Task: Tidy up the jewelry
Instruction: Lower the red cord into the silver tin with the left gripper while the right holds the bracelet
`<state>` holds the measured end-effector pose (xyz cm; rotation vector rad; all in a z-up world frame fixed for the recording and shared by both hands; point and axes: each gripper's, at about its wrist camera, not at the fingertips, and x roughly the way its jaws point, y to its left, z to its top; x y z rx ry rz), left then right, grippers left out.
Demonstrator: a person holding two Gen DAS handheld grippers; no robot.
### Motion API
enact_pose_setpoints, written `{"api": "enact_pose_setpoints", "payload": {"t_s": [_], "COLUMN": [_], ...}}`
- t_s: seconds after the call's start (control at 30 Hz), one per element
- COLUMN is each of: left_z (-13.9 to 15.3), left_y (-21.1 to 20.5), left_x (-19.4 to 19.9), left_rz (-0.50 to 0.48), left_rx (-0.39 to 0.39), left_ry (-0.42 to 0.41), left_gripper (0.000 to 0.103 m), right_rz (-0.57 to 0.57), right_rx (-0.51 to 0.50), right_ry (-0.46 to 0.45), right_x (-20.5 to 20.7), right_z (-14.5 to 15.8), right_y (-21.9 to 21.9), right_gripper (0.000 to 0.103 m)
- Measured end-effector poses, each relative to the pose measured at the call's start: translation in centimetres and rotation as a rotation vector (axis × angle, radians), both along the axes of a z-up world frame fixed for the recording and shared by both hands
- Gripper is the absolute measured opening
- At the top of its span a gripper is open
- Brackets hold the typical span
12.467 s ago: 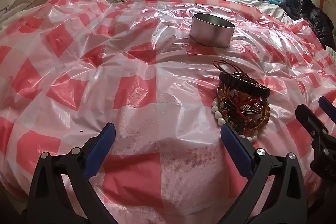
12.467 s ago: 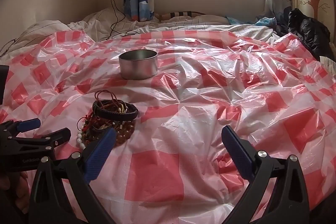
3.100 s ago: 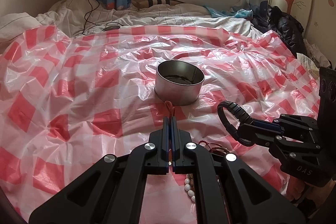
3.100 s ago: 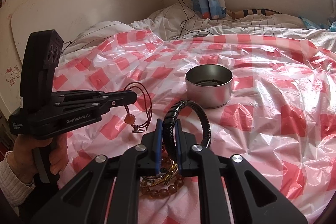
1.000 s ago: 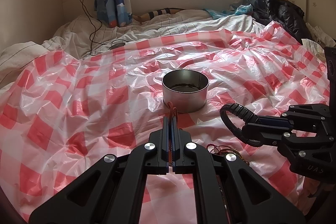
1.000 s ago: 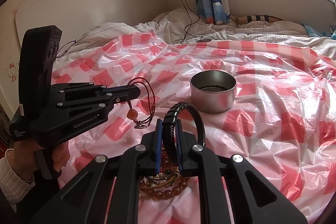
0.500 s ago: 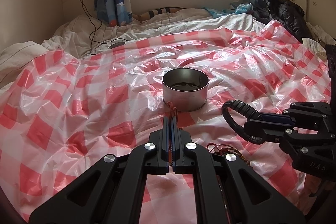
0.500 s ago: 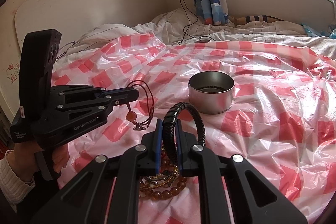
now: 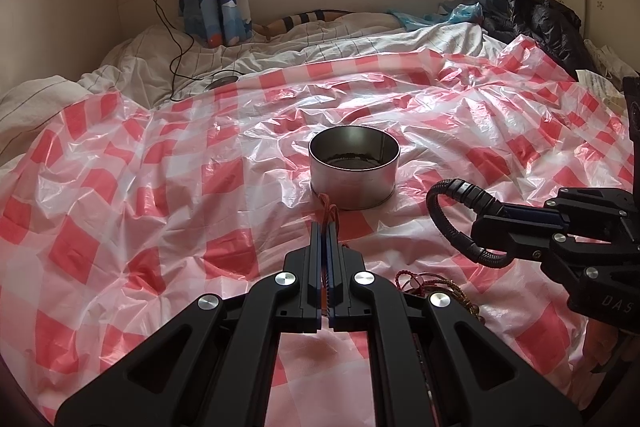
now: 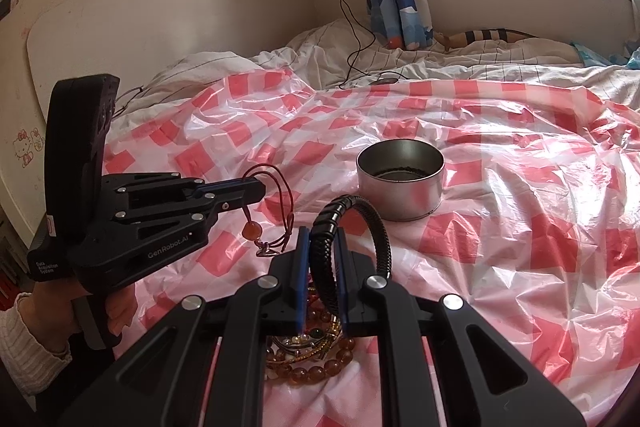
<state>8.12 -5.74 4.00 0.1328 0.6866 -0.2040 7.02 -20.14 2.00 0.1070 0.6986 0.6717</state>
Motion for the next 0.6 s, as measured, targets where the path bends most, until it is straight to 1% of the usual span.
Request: {"api": "enact_pose_setpoints", "payload": {"t_s": [0.03, 0.1, 0.17, 0.2, 0.27, 0.4, 0.5, 0.6], "left_z": [0.0, 0.0, 0.0, 0.1, 0.2, 0.9, 1.8, 2.5], "left_y": [0.2, 0.7, 1.5, 1.8, 2.4, 3.4, 3.8, 3.5], "left_x": [0.2, 1.0, 2.1, 2.5, 3.0, 5.0, 7.0, 8.8], "left_rz": [-0.002, -0.015, -0.031, -0.035, -0.041, -0.065, -0.076, -0.084], "left_rx": [-0.008, -0.063, -0.168, -0.209, -0.237, -0.331, -0.358, -0.381], "left_ry": [0.005, 0.032, 0.078, 0.095, 0.105, 0.137, 0.138, 0.136], "left_gripper": [0.002, 0.002, 0.002, 0.002, 0.002, 0.002, 0.002, 0.002], "right_rz": [-0.002, -0.011, -0.027, -0.036, -0.049, -0.062, -0.069, -0.091], "right_rx": [0.015, 0.053, 0.079, 0.089, 0.140, 0.216, 0.247, 0.269], "right_ry": [0.011, 0.036, 0.049, 0.049, 0.056, 0.077, 0.102, 0.120], "right_x": [0.4, 1.3, 2.5, 3.1, 4.7, 7.7, 9.0, 9.4], "right_z": [0.0, 0.1, 0.4, 0.6, 1.0, 1.0, 0.2, -0.3], "right_y": [-0.2, -0.8, -1.5, -1.8, -2.4, -2.8, -3.1, -3.9], "right_gripper": [0.013, 0.013, 0.013, 0.013, 0.013, 0.013, 0.013, 0.013]}}
